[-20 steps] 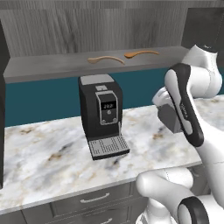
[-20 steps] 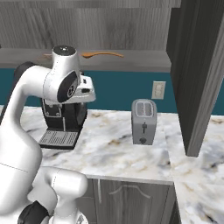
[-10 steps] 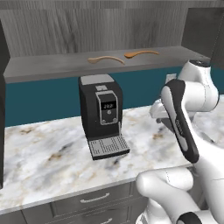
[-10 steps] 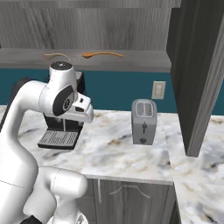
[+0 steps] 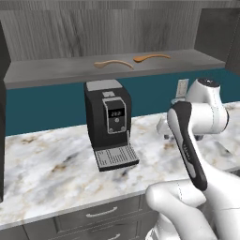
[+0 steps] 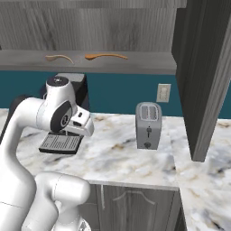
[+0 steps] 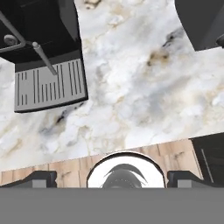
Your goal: Organize the utensils by type. Pick up the wooden spoons from the counter and place them in the open cabinet. Then pick up the metallic utensils from the counter and place them in the open drawer.
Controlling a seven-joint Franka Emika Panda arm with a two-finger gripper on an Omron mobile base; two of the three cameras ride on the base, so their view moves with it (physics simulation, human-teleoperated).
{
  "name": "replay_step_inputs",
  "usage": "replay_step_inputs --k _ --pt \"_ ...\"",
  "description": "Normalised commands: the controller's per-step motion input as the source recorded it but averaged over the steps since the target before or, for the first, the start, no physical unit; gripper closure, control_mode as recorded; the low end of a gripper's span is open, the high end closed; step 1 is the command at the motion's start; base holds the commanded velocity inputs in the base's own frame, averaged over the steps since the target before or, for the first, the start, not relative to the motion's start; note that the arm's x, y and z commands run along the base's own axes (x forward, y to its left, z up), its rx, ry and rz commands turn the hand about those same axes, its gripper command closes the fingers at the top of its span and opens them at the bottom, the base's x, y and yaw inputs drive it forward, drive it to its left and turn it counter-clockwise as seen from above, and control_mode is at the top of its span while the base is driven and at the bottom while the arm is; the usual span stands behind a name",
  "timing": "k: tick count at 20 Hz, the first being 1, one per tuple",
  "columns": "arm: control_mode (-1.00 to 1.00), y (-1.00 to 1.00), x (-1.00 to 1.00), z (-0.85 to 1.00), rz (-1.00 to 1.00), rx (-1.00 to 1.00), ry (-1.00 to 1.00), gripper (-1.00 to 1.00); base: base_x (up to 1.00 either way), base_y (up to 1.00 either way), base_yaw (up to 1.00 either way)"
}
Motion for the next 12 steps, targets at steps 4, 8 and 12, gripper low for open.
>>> replay_step_inputs --k 4,8,12 --pt "1.0 0.0 -0.08 -0.03 0.0 0.0 0.04 -1.0 -0.09 0.0 0.0" --pt "1.0 0.0 0.0 0.0 0.0 0.0 0.0 -1.0 -0.58 0.01 0.0" --pt "1.0 0.0 0.0 0.0 0.0 0.0 0.0 -1.0 -0.65 0.06 0.06"
